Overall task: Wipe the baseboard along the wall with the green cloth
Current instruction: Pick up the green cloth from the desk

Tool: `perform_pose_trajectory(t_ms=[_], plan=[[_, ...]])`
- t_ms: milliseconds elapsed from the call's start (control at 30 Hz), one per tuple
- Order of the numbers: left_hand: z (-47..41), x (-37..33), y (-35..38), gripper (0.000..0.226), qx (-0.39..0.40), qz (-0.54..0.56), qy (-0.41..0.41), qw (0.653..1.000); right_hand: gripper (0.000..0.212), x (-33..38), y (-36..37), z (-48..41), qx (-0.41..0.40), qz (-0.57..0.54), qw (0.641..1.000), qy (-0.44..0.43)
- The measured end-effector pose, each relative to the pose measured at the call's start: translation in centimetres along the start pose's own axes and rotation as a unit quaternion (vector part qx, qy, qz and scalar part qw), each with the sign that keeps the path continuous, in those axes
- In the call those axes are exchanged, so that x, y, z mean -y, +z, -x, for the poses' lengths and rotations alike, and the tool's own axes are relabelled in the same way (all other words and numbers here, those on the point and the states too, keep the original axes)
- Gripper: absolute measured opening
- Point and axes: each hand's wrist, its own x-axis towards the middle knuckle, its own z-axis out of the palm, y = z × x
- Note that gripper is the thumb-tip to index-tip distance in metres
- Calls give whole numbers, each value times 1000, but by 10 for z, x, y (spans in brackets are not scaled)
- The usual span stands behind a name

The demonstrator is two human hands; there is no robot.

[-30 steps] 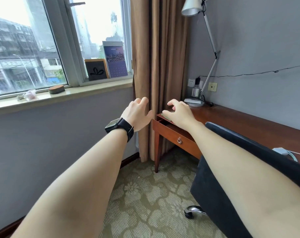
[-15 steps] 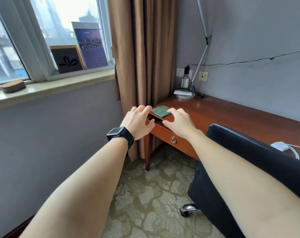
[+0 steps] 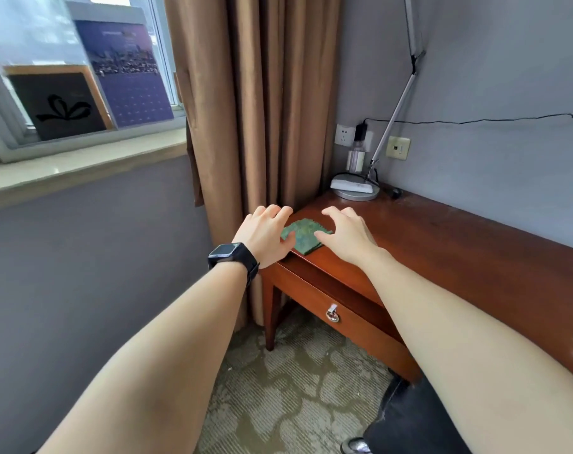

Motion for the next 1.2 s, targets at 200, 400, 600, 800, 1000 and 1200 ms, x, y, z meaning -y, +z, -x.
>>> perform_pose_trajectory(t_ms=[200, 400, 600, 800, 1000, 1200], plan=[[-44, 42, 50, 44, 40, 4, 28, 999, 48, -15, 37, -54, 16, 16, 999, 39], [-92, 88, 97, 47, 91, 1, 80, 993, 50, -19, 83, -102, 20, 36, 996, 83], [-124, 119, 145, 50, 119, -4, 127, 985, 53, -28, 127, -135, 23, 48, 991, 126], [-136, 128, 199, 54, 160, -16, 144, 976, 62, -50, 163, -151, 77, 88, 983, 139], [-152, 129, 252, 66, 258, -59, 161, 951, 64, -80, 188, -168, 130, 143, 975, 112], [-168, 124, 279, 62, 304, -89, 185, 930, 71, -97, 207, -182, 171, 171, 967, 83]])
